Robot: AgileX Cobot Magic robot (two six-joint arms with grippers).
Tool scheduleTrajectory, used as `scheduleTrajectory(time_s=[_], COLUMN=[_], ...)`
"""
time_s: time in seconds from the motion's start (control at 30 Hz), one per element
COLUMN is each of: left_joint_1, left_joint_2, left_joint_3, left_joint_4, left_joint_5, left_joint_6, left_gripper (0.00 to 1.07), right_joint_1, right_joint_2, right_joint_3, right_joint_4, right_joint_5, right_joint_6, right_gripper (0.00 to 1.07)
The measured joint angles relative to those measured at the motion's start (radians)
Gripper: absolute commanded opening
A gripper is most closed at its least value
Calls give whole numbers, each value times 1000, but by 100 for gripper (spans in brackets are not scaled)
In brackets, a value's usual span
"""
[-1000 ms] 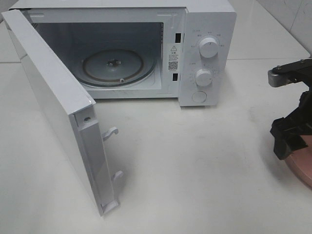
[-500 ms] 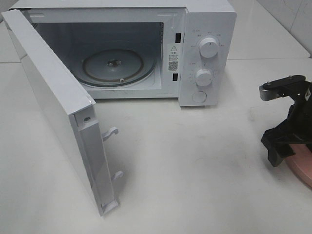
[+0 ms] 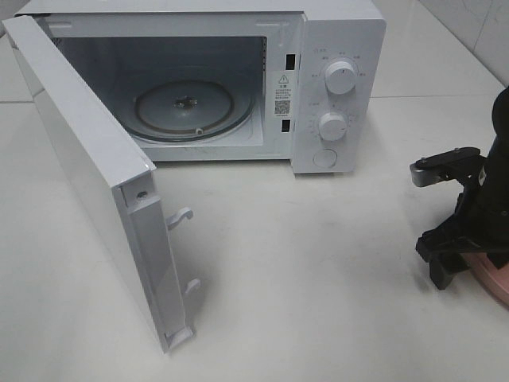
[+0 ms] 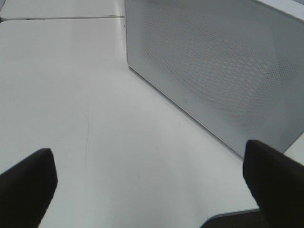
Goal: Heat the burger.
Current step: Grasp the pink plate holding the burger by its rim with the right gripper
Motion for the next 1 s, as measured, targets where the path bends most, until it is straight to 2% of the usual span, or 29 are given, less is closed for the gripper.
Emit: scheduleTrajectory(time_s=[0.2, 0.27, 0.3, 0.33, 0.37, 0.4, 0.43, 0.47, 0.5, 0.53, 0.57, 0.6, 0.63, 0.67, 0.7, 1.0], left_joint_1=[0, 0, 0, 0, 0, 0, 0, 0, 0, 0, 0, 0, 0, 0, 0, 0], left_joint_2=[0, 0, 0, 0, 0, 0, 0, 0, 0, 0, 0, 0, 0, 0, 0, 0], left_joint_3=[0, 0, 0, 0, 0, 0, 0, 0, 0, 0, 0, 0, 0, 0, 0, 0], left_joint_4=[0, 0, 0, 0, 0, 0, 0, 0, 0, 0, 0, 0, 0, 0, 0, 0], left_joint_5=[0, 0, 0, 0, 0, 0, 0, 0, 0, 0, 0, 0, 0, 0, 0, 0], left_joint_6=[0, 0, 0, 0, 0, 0, 0, 0, 0, 0, 0, 0, 0, 0, 0, 0], left_gripper=[100, 100, 100, 100, 100, 100, 100, 100, 100, 100, 100, 100, 100, 100, 100, 100], right_joint_1=[0, 0, 0, 0, 0, 0, 0, 0, 0, 0, 0, 0, 0, 0, 0, -2], right_joint_2=[9, 10, 10, 10, 10, 10, 10, 10, 10, 10, 10, 10, 10, 10, 10, 9], right_joint_3=[6, 8, 14, 14, 15, 15, 15, 15, 15, 15, 15, 15, 15, 15, 15, 15], right_joint_4=[-18, -21, -21, -21, -22, -23, -23, -23, -25, -25, -36, -47, -47, -68, -76, -97], right_joint_5=[-29, -29, -28, -28, -26, -27, -27, -27, -27, -27, -27, -27, -27, -27, -27, -14], right_joint_6=[0, 0, 0, 0, 0, 0, 0, 0, 7, 7, 17, 22, 22, 29, 29, 56], right_gripper=[75, 72, 66, 66, 62, 53, 53, 49, 35, 35, 23, 17, 17, 5, 1, 0])
